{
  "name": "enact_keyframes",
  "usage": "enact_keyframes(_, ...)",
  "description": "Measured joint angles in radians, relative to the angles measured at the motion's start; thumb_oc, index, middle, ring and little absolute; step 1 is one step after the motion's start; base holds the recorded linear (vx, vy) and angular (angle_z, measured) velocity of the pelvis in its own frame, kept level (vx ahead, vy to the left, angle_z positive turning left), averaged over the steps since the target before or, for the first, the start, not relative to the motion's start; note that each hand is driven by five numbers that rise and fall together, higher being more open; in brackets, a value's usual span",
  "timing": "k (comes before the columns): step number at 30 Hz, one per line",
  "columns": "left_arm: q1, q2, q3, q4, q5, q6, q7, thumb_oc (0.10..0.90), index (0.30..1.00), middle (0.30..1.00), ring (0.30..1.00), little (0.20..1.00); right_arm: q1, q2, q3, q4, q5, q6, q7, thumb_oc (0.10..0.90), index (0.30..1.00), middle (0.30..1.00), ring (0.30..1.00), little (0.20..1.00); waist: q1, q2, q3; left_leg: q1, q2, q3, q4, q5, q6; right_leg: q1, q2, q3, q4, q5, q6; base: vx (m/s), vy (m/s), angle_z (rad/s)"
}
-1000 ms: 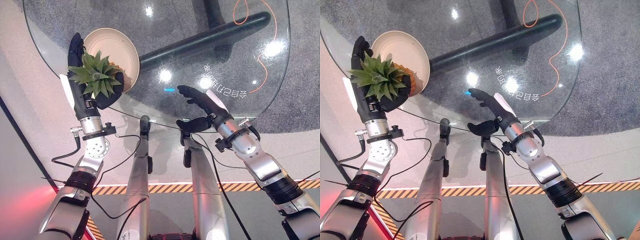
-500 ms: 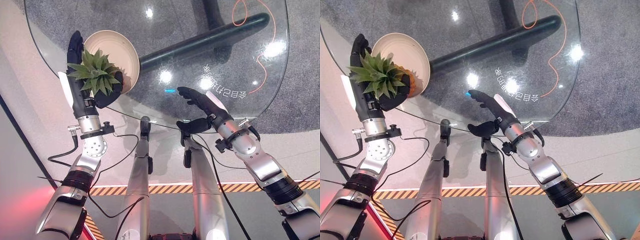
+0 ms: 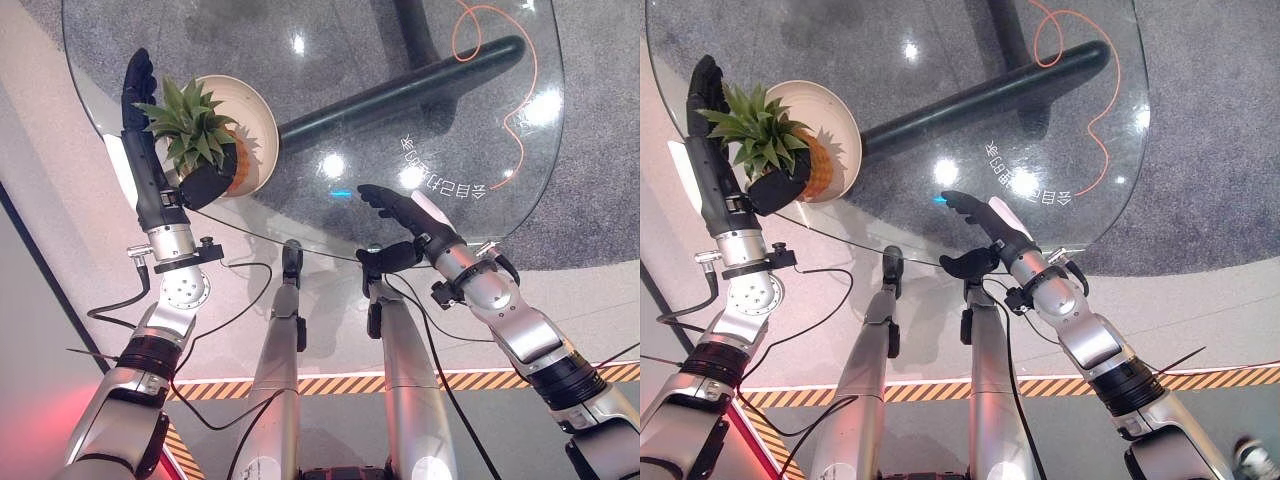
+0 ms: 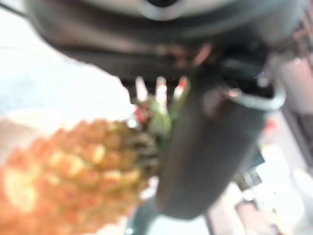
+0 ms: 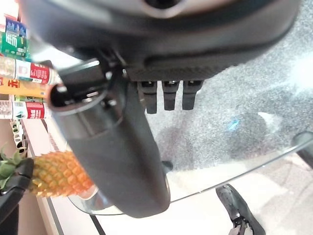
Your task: Pick up the fruit to the plate
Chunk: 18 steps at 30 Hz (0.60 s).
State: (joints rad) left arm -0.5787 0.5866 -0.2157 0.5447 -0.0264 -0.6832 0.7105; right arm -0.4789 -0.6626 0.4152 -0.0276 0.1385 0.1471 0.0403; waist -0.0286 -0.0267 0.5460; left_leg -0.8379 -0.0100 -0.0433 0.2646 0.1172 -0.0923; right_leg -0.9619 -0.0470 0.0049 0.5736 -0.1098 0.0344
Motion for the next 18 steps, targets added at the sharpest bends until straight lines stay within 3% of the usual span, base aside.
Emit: enact_keyframes(18, -0.022, 0.021, 0.000, 0.000, -0.001, 0.002, 0.000, 0.800, 0.900, 0.900, 0.900, 0.900, -0.020, 0.000, 0.009, 0.000, 0.000, 0.029, 0.004, 0.800, 0.900, 0.900, 0.900, 0.900, -0.003, 0.000, 0.000, 0.000, -0.001, 0.001, 0.007, 0.001, 0.001, 0.004, -0.001, 0.000, 0.001, 0.005, -0.008, 0.00, 0.002, 0.00)
